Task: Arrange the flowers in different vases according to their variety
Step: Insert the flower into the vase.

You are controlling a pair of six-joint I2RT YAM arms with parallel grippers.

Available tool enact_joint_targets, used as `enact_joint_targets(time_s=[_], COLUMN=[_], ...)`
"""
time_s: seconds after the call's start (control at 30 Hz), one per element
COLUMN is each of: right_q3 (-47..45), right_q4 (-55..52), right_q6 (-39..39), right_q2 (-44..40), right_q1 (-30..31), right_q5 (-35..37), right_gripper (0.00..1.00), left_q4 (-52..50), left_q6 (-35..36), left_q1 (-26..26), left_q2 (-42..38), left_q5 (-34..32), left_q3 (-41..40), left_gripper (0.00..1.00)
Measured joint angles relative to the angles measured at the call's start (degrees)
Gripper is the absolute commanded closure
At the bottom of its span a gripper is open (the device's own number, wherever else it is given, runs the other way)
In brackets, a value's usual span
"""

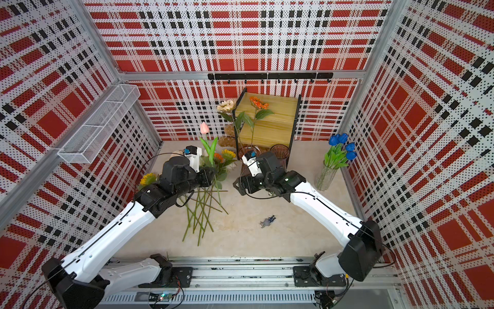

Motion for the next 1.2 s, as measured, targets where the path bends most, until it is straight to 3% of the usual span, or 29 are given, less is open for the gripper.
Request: enact_joint_targets(time_s=[0.23,0.37,0.47,0.6,0.67,0.8,1.0,1.2], right_q3=[6.5,9.7,11.6,14.5,15.3,15.9,15.9,16.7], right_q4=[3.7,5.4,6.3,6.7,6.6,6.5,6.9,0.1], right_q6=[1.2,1.7,1.9,1.8,1.9,2.7,3.2,0.8], right_q2=[6.6,9.9,12.1,14.4,14.6,14.6,14.6,11.6], right_q1=[3.4,4.6,4.9,5.0,5.4,5.5,5.2,3.7], right_q5=[-3.3,-4.6,-5.8,-8.1,-9.2,-9.5,-5.1,9.4], right_gripper=[0.1,0.22,0.42,0.84,0.99,1.0,1.0,1.0], left_q4=[1.0,1.1,1.4,1.9,2.4,3.0,3.1,-0.3], left_q6=[-0.1,-0.2,-0.4,-0.6,-0.7,-0.9,-2.4,-3.4], left_q1=[-0.2,-0.4,-0.4,-0.4,-0.4,-0.3,0.9,9.3], left_q2=[-0.3,-0.4,-0.7,-0.9,-0.9,-1.5,-3.3,-5.7], left_q5=[0.2,0.2,0.4,0.3,0.2,-0.5,-2.5,-2.8], left_q3=[-0.1,-0.1,-0.4,-0.7,-0.9,-1.0,-2.3,-3.3], left_gripper=[1.0,1.0,1.0,0.99,0.96,0.53,0.44,0.42])
